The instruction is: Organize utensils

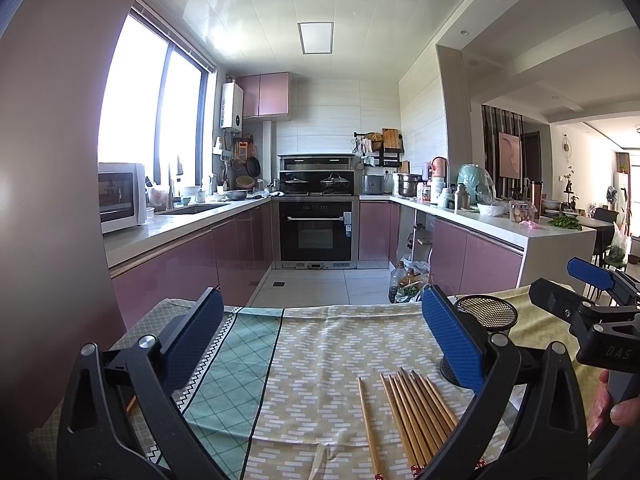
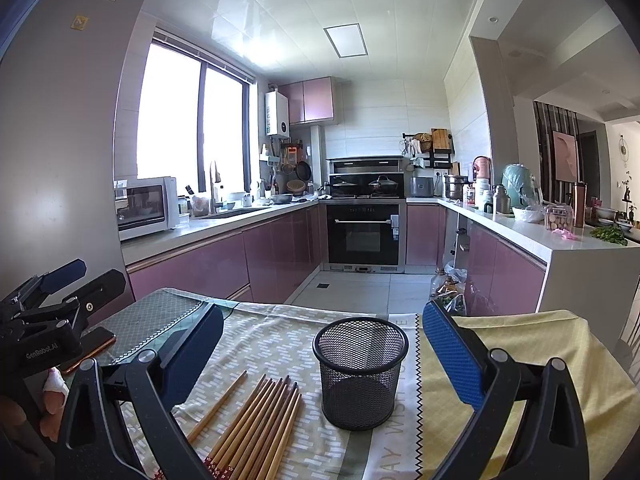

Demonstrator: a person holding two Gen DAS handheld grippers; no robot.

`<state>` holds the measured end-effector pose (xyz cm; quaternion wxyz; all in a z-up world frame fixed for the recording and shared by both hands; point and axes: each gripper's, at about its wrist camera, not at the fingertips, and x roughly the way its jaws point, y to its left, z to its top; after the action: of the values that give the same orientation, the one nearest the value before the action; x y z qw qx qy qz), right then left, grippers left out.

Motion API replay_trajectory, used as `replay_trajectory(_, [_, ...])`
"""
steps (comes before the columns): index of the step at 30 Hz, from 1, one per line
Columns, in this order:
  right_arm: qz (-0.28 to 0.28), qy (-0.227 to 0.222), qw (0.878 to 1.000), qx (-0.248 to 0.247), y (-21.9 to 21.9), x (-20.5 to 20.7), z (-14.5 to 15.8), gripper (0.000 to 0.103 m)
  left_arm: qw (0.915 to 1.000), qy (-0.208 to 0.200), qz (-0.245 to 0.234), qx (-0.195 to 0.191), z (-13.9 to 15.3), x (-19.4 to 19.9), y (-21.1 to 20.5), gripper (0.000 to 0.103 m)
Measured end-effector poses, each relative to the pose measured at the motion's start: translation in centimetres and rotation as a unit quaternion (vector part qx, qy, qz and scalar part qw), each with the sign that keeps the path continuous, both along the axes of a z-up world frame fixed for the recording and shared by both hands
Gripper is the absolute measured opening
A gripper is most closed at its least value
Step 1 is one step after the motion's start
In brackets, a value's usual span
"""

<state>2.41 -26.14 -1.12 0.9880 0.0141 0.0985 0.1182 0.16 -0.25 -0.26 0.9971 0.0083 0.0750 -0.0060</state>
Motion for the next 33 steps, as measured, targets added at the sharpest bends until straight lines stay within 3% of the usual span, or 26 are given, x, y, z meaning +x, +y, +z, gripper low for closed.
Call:
replay_trajectory(26, [0.009, 0.012, 1.000, 0.006, 0.0, 0.5, -0.4, 0.096, 0.9999, 0.016, 0.002, 0.004, 0.0, 0.2, -0.2, 0.098])
replay_trajectory(33, [0.051, 0.068, 0.996, -0.002, 0.3, 1.1, -1.1, 0.096, 0.9990, 0.044, 0.001, 0.012, -0.2, 0.7, 0.0, 0.098])
